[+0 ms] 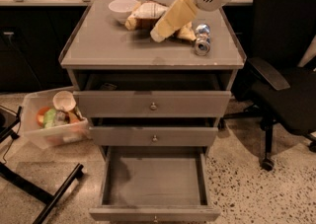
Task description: Place brown chip bag into bottom drawer
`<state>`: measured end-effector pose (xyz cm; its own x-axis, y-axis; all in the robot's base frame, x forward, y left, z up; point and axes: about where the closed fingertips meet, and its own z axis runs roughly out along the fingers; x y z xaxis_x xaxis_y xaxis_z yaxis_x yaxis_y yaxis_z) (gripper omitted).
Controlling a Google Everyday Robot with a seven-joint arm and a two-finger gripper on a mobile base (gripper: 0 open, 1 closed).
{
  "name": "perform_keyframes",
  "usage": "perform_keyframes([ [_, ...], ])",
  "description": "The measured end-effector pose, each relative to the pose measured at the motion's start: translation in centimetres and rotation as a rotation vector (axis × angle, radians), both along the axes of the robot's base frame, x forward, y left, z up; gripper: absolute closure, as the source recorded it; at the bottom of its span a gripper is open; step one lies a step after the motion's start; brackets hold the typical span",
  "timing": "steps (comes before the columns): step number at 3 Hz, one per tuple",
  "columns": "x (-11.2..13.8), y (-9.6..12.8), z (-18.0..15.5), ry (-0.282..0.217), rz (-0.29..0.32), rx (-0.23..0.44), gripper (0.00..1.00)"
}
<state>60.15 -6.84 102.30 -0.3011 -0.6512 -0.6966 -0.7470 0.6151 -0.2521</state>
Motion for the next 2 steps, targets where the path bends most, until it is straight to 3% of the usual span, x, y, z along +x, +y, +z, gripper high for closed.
perform_keyframes([
  [2, 11.5, 2.3, -6.0, -0.073, -0.115, 0.041, 0.0],
])
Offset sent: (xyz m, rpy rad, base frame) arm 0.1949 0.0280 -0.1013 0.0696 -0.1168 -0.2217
